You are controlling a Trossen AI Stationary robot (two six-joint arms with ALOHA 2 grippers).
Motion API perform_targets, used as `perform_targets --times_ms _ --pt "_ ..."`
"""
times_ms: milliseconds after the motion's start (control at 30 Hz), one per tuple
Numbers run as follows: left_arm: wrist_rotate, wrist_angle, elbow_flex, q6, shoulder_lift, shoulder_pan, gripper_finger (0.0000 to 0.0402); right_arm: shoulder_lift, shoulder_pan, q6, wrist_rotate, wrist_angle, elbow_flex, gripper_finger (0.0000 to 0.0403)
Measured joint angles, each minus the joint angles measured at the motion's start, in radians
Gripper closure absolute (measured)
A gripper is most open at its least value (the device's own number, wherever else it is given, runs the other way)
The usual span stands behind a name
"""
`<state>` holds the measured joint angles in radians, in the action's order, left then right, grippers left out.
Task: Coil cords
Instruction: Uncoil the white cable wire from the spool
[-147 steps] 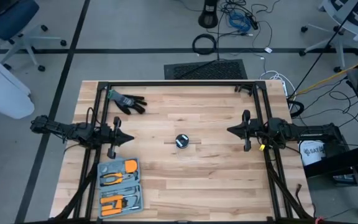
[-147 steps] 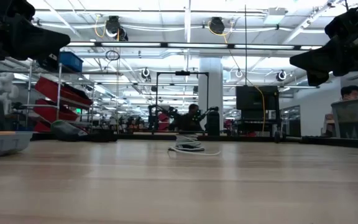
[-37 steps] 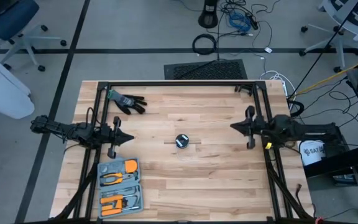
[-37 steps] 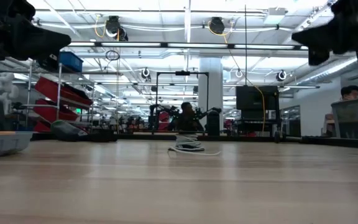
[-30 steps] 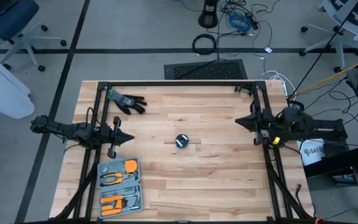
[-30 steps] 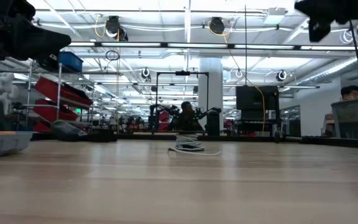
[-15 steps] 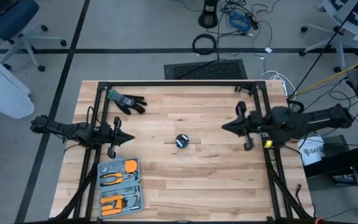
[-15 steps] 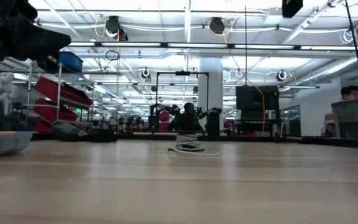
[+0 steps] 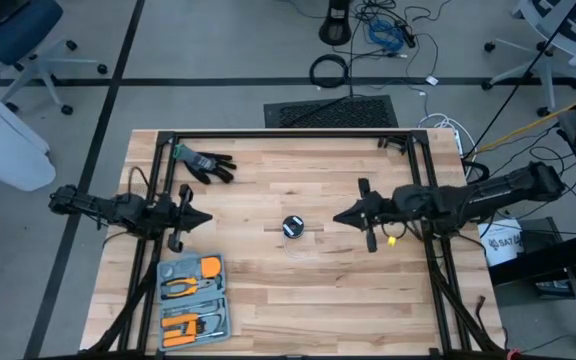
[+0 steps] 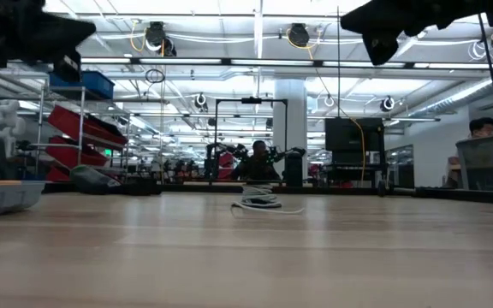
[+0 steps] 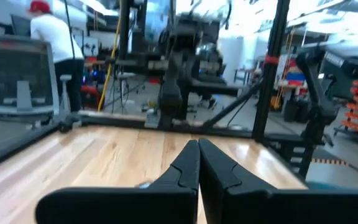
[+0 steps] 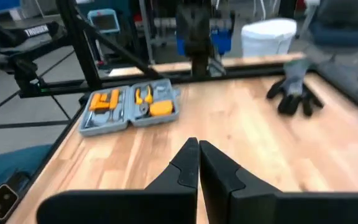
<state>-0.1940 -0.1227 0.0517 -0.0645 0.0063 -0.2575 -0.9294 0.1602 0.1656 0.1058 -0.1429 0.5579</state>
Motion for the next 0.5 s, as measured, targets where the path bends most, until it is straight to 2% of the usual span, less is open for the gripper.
perform_targets --times_ms 167,300,500 --pt "0.033 0.000 0.045 0.001 0.000 0.000 0.0398 -0.064 0.051 0.055 0.012 -0.004 0.000 0.0403" --pt "0.034 0.002 0.069 0.002 0.007 0.000 0.0398 -0.103 0.086 0.054 0.088 -0.003 0.000 0.0403" --pt "0.017 0.006 0.150 0.052 0.136 0.000 0.0398 -0.120 0.091 0.051 0.109 -0.001 0.000 0.0403"
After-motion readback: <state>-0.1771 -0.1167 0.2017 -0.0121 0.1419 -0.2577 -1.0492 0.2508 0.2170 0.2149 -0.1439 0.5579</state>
